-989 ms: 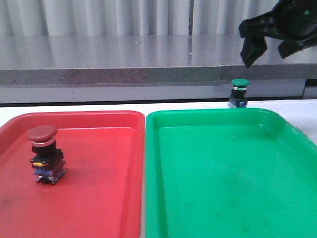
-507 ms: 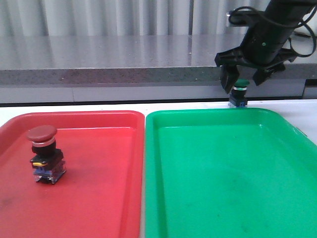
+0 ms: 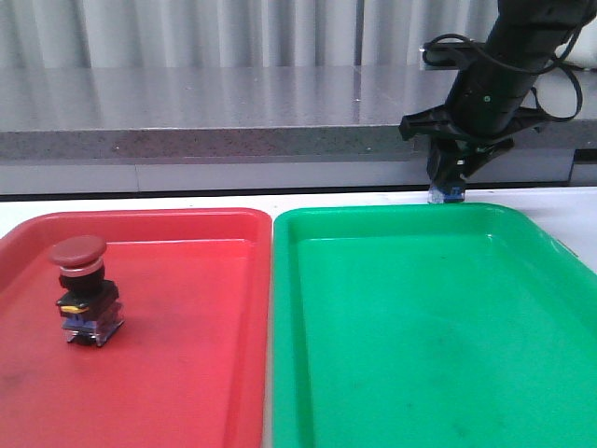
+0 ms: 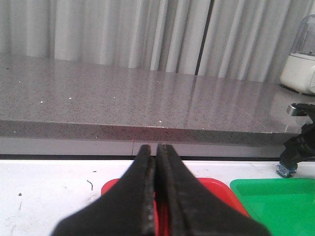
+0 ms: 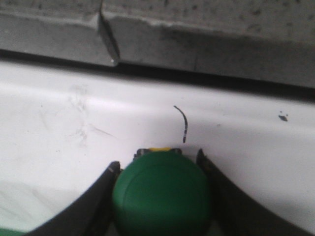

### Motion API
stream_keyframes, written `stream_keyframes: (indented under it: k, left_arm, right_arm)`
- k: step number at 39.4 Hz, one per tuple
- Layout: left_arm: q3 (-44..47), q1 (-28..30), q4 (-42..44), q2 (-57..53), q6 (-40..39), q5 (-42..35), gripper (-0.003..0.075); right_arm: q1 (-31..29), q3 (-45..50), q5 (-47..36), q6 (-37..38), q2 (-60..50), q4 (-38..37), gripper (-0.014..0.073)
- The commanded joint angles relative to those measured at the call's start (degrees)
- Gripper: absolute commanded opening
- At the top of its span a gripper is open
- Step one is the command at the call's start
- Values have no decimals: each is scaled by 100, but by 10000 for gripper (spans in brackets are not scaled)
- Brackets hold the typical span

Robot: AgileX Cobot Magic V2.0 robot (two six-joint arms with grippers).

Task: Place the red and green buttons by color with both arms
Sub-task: 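Reach the right gripper down to the green button and grasp it, then lift the green button and lower it into the green tray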

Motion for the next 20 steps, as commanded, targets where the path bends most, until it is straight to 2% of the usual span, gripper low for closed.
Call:
stream_keyframes:
  k: [1, 12, 20]
  left_arm:
    - [-155, -7, -47, 57, -46, -479, -20]
    - [-155, -7, -47, 57, -46, -479, -20]
    - [-155, -7, -47, 57, -46, -479, -20]
  right_arm:
    - [-22, -293, -164, 1, -431, -28, 179]
    - [-4, -222, 83, 1, -1024, -28, 179]
    - [130, 800, -327, 1, -1950, -26, 179]
